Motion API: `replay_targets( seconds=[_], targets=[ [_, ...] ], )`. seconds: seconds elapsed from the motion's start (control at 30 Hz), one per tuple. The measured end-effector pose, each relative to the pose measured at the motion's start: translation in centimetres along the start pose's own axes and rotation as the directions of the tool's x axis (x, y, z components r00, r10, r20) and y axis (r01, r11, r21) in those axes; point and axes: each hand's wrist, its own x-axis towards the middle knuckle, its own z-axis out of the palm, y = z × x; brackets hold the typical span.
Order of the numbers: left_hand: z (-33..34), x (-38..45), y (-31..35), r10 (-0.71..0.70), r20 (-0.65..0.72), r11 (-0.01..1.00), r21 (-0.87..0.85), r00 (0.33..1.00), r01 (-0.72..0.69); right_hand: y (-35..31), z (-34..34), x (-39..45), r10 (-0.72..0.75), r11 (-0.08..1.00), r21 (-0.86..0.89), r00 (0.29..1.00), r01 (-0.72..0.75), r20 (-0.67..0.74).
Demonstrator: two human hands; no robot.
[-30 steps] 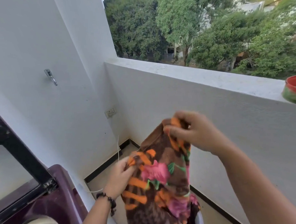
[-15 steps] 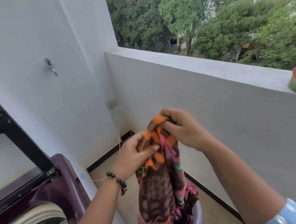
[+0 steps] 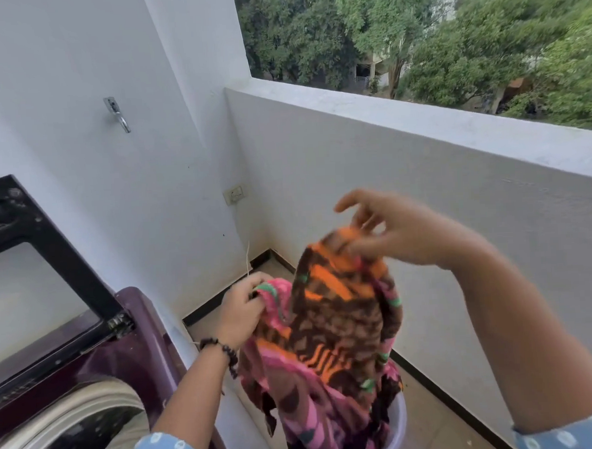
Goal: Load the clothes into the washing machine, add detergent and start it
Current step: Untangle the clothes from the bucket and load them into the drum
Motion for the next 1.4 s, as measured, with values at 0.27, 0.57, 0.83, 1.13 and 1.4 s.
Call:
replay_targets(
  seconds=[0.27,0.57,0.83,1.13,1.4],
  targets=[
    [0.8,1.2,10.6,0.333,0.102,0.934,-0.174,0.937,-0.313,-0.5,6.6,1.3,-0.096,0.981,0.168,0.995,0.093,0.011],
    [3.2,-0.2,1.4,0.120,0.082,0.991,0.046,0.989,-0.124,-1.7,2.9,0.5,-0.053,0.874,0.455,0.964,0.171,-0.260],
    [4.3,-1.0,-2.5,-0.103,0.009,0.962,0.256,0.995,0.097,-4.6,-0.7,-0.8,-0.076,0.642,0.639,0.864,0.424,-0.497],
    [1.6,1.5,3.0,-0.239,-0.133,0.923,-0.338,0.962,0.183,1.8,1.7,0.3,0.055,0.957,-0.271,0.980,-0.108,-0.194],
    [0.6,2.4,9.0,-0.305,-0.015,0.616,-0.766,0.952,0.185,1.7,10.1,-1.9,-0.037,0.996,0.090,0.988,0.024,0.149]
  ],
)
